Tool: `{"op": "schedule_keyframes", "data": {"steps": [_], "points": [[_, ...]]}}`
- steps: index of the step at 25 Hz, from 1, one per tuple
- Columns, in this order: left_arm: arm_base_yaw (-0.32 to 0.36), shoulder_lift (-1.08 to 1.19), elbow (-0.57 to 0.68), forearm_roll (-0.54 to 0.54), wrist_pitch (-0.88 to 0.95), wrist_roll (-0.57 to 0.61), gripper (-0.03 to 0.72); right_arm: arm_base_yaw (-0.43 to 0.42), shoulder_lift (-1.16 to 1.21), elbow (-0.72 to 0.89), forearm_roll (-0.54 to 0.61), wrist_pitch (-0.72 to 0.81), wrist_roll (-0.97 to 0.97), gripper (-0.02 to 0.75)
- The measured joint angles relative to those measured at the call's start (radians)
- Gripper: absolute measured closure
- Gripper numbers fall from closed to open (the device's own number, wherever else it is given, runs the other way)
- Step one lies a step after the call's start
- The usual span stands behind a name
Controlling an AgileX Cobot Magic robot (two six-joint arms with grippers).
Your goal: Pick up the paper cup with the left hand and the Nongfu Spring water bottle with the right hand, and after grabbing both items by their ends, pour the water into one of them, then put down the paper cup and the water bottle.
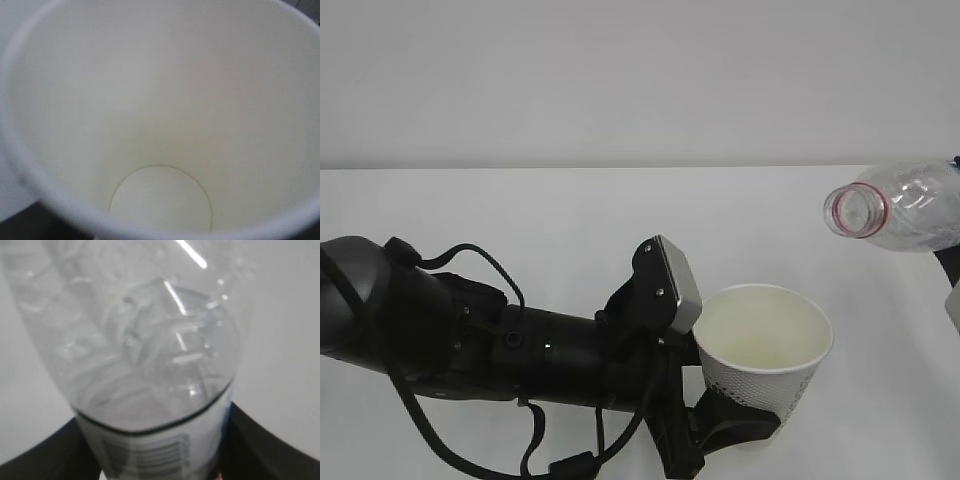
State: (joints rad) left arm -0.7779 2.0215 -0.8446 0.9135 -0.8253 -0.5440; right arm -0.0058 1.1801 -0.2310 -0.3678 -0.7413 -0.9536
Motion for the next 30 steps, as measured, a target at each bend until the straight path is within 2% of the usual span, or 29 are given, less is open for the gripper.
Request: {"op": "schedule_keyframes", "data": {"steps": [17, 30], "points": [[0.000, 0.000, 0.000, 0.015, -0.040, -0.002, 0.154, 0.000, 0.000, 0.000, 0.000, 0.000, -0.037, 0.280], [0.000, 0.000, 0.000, 0.015, 0.001, -0.019, 0.154, 0.000, 0.000, 0.000, 0.000, 0.000, -0.057, 0.280]]}}
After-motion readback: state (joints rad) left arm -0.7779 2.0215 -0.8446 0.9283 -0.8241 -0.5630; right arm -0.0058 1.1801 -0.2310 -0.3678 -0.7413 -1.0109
